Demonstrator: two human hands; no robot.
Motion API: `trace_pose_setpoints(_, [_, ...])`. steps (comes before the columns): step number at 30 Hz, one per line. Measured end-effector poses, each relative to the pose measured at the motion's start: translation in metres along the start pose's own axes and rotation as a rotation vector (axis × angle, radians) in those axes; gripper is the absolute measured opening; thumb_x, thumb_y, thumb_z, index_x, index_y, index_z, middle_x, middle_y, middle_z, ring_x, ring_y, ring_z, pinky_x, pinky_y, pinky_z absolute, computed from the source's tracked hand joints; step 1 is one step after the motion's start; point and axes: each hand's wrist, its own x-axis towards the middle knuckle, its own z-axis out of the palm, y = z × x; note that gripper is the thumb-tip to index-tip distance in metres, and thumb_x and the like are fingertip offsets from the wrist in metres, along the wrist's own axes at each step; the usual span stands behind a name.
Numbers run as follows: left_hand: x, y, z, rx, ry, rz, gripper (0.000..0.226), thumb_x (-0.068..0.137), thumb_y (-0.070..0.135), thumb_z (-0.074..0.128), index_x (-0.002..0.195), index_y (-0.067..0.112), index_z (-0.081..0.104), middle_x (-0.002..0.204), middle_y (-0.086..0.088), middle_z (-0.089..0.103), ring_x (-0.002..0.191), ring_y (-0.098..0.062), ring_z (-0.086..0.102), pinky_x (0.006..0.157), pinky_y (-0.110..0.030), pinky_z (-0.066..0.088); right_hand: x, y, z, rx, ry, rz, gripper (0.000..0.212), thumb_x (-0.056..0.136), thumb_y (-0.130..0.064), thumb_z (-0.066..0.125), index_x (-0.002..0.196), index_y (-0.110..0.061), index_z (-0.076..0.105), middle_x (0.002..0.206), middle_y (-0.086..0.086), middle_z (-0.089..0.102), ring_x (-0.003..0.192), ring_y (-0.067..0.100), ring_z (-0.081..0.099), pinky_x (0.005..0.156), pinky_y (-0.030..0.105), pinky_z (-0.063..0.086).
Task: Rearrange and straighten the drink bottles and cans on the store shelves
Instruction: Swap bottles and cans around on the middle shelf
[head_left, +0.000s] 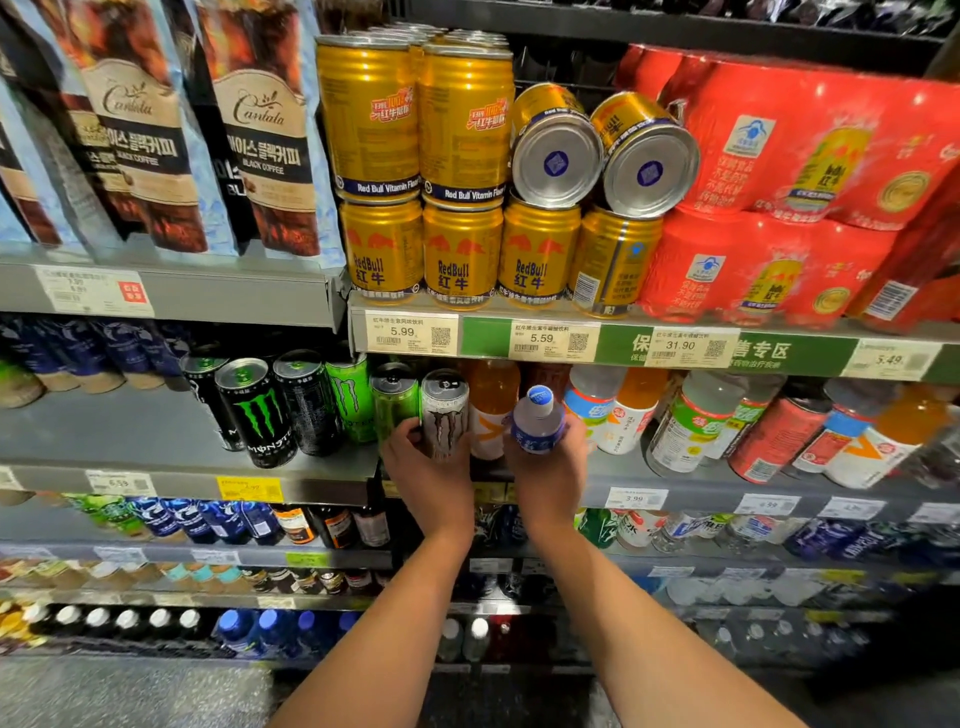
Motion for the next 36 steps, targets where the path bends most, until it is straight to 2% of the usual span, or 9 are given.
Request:
trace_pose_setpoints(3, [-0.004,0.006,-0.008,-0.074,-0.004,0.027,0.047,0.077,0.023,0.086,0.109,0.016,0.052,0.102,0.003,0.049,0.095,-0.021,0.052,0.073,-0.015,0.035,0.000,-0.006,-0.010,0.099,-0.099,0.165,0.049,0.072,-0.031,0.082,0.101,-0.041,0.044,0.097,-0.010,0.064,0.089,0.016,0.063,0.078,0.041,0.053])
trace_pose_setpoints(9, [-0.025,0.016,-0.006,-0.194,-0.160,0.078,0.037,0.083,0.012,0.080,0.109,0.005,0.055,0.101,-0.005,0.054,0.082,-0.018,0.053,0.073,-0.003,0.039,0.002,-0.010,-0.040,0.233,-0.067,0.147,0.056,0.072,-0.022,0.088,0.115,-0.029,0.053,0.104,-0.008,0.070,0.096,0.007,0.068,0.087,0.027,0.054])
trace_pose_setpoints(12, [-0.043,0.022,0.003,-0.226,-0.291,0.057,0.033,0.083,0.013,0.080,0.105,0.015,0.056,0.100,-0.004,0.058,0.080,-0.009,0.057,0.072,-0.007,0.042,0.008,-0.015,-0.071,0.327,-0.050,0.146,0.061,0.076,-0.007,0.084,0.128,-0.016,0.052,0.110,-0.003,0.067,0.091,-0.003,0.066,0.082,0.010,0.050])
trace_pose_setpoints(14, [-0.056,0.021,0.013,-0.247,-0.388,0.071,0.031,0.083,0.011,0.079,0.103,0.016,0.056,0.096,-0.010,0.062,0.076,-0.017,0.059,0.072,-0.016,0.047,0.012,-0.013,-0.095,0.334,-0.025,0.131,0.056,0.078,-0.001,0.081,0.126,-0.006,0.052,0.102,-0.001,0.065,0.076,-0.010,0.062,0.074,0.006,0.048])
trace_pose_setpoints(21, [-0.111,0.036,0.047,-0.214,-0.710,0.066,0.032,0.081,0.014,0.081,0.099,0.024,0.056,0.092,0.000,0.065,0.071,0.001,0.060,0.065,-0.008,0.043,0.023,0.019,-0.181,0.372,0.087,0.166,0.052,0.080,0.001,0.079,0.125,-0.013,0.055,0.109,0.003,0.068,0.079,-0.009,0.064,0.071,0.007,0.048])
trace_pose_setpoints(27, [-0.180,0.052,0.098,-0.178,-0.896,0.009,0.032,0.078,0.028,0.084,0.099,0.027,0.060,0.087,0.001,0.067,0.072,-0.007,0.061,0.070,-0.023,0.049,0.047,0.057,-0.268,0.435,0.152,0.168,0.063,0.073,-0.002,0.085,0.129,-0.007,0.054,0.113,0.006,0.070,0.089,0.003,0.068,0.077,0.017,0.054])
trace_pose_setpoints(31, [-0.242,0.081,0.143,-0.186,-0.935,0.036,0.033,0.074,0.036,0.084,0.095,0.029,0.060,0.083,0.002,0.070,0.070,-0.003,0.063,0.071,-0.025,0.052,0.078,0.088,-0.340,0.465,0.144,0.163,0.072,0.057,-0.027,0.087,0.121,-0.010,0.057,0.104,0.001,0.072,0.091,0.012,0.069,0.078,0.027,0.054])
trace_pose_setpoints(34, [-0.298,0.105,0.185,-0.222,-0.963,0.041,0.035,0.078,0.025,0.084,0.106,0.022,0.063,0.095,0.002,0.073,0.077,-0.002,0.066,0.076,-0.019,0.053,0.104,0.113,-0.395,0.409,0.166,0.168,0.069,0.055,-0.028,0.087,0.115,-0.009,0.058,0.102,0.002,0.070,0.083,0.000,0.068,0.072,0.020,0.053])
trace_pose_setpoints(36, [-0.334,0.121,0.216,-0.253,-0.968,0.031,0.046,0.070,0.042,0.080,0.109,0.023,0.064,0.095,0.010,0.074,0.081,-0.005,0.068,0.076,-0.026,0.057,0.121,0.130,-0.432,0.330,0.153,0.162,0.072,0.055,-0.040,0.087,0.115,-0.012,0.060,0.104,0.000,0.072,0.088,0.004,0.070,0.075,0.028,0.055])
